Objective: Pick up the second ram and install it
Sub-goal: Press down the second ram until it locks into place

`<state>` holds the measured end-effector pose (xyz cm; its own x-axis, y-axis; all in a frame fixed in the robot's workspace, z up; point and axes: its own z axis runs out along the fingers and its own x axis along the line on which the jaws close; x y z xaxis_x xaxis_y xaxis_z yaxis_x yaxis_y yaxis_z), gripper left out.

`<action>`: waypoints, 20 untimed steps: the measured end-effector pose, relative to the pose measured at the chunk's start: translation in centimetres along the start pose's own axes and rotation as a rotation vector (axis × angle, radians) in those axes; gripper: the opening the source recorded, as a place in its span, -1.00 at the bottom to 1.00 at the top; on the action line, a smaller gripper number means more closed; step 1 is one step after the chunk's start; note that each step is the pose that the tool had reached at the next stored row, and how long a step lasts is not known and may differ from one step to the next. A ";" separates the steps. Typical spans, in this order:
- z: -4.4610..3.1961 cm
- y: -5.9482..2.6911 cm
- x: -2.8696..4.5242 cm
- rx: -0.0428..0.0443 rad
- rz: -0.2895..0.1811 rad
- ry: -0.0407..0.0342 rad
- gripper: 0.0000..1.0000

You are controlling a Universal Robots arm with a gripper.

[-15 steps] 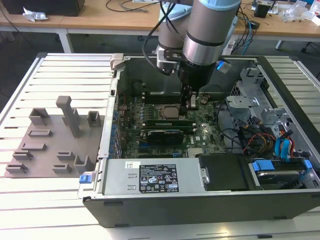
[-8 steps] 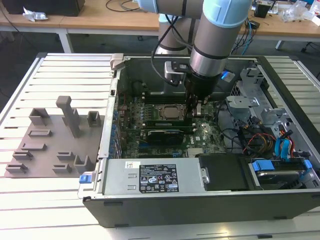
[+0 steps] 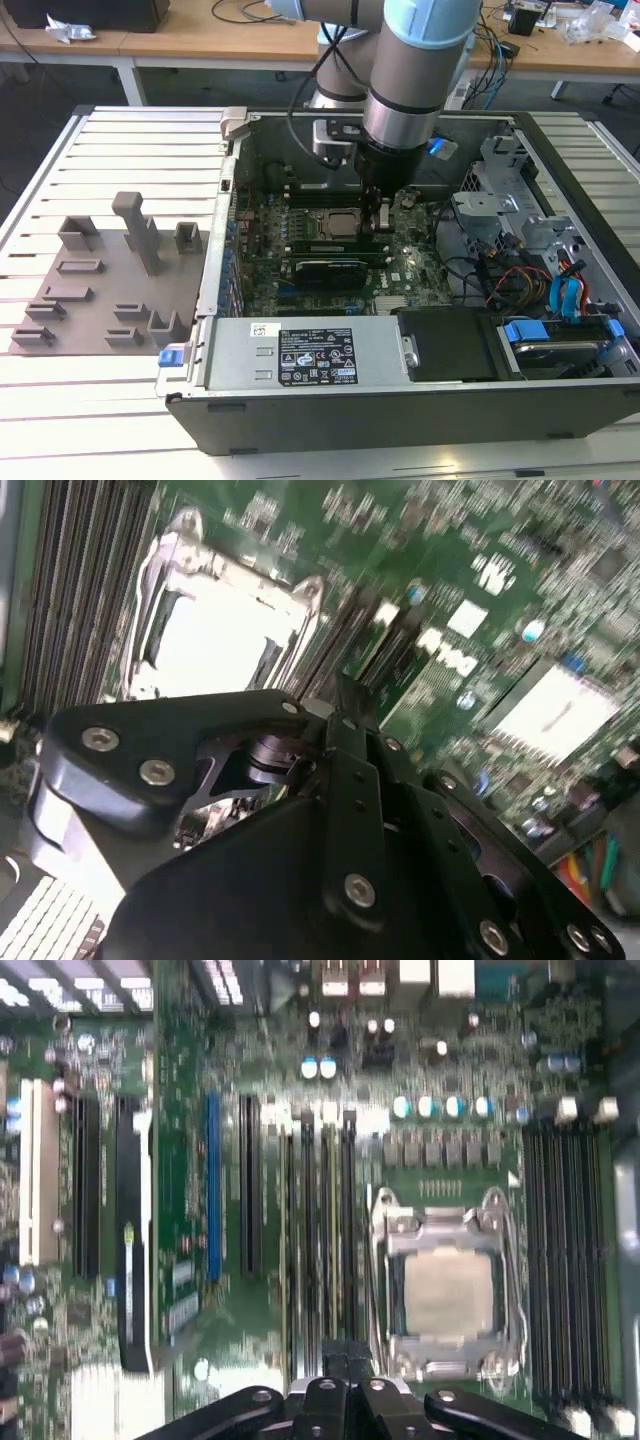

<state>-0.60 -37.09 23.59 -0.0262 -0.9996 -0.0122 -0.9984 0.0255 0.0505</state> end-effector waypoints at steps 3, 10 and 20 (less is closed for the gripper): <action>0.13 2.23 0.05 0.0040 0.000 -0.0004 -0.80; 0.60 6.56 0.17 0.0130 0.000 -0.0004 -0.80; 0.80 5.29 0.14 0.0011 0.000 -0.0050 -0.80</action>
<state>-5.92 -37.08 23.06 -0.0261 -0.9995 -0.0172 -0.9985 0.0252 0.0494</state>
